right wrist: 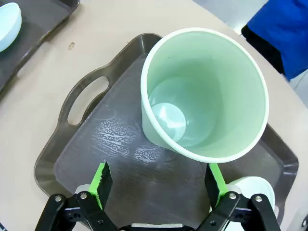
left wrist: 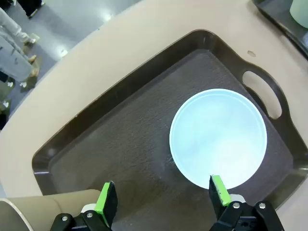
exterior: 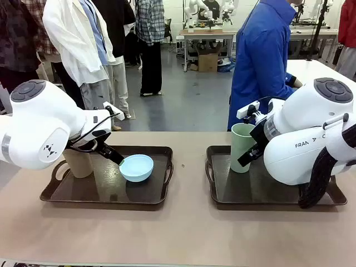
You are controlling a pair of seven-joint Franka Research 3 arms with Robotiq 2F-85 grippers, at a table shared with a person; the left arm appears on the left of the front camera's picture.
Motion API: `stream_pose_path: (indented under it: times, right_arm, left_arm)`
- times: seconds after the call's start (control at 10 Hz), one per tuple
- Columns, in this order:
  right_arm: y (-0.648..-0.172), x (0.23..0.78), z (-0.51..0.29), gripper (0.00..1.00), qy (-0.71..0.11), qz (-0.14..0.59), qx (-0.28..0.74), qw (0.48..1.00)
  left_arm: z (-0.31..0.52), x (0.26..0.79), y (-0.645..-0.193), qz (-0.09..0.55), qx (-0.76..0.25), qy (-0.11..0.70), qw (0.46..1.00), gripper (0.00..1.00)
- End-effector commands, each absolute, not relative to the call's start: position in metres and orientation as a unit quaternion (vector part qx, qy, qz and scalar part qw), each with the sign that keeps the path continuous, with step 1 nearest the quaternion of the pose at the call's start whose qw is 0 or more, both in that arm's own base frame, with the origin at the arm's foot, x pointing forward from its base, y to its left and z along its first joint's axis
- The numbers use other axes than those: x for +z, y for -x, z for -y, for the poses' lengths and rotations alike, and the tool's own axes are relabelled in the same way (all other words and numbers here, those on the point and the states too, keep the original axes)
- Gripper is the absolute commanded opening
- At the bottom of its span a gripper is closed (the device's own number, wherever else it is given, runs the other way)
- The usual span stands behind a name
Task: Set up a tray with a mat and arrange the tableware.
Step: Pick up the Picnic Bowl and Reusable plastic cup from the Handle tray in front of the human's position and hold them in the air.
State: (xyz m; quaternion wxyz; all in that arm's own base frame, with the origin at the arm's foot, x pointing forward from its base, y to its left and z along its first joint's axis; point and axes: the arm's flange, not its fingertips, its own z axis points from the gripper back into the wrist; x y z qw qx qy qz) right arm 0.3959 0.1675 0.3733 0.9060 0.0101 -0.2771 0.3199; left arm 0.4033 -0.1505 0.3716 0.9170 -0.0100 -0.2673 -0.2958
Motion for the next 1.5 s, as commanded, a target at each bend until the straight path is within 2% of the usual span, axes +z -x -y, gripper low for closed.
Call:
stream_pose_path:
  times: [0.0,1.1,1.3,1.4]
  right_arm:
    - [-0.396,0.373,-0.168,1.0,-0.01,0.277,0.32,0.906]
    - [-0.396,0.373,-0.168,1.0,-0.01,0.277,0.32,0.906]
    - [-0.36,0.393,-0.154,1.0,-0.025,0.227,0.257,0.939]
    - [-0.334,0.408,-0.14,1.0,-0.046,0.211,0.23,0.949]
  left_arm:
    - [0.151,0.372,-0.403,0.267,-0.296,0.01,0.917,1.0]
    - [0.151,0.372,-0.403,0.267,-0.296,0.01,0.917,1.0]
    - [0.147,0.398,-0.361,0.24,-0.327,0.017,0.914,1.0]
    - [0.14,0.415,-0.336,0.217,-0.304,0.007,0.928,1.0]
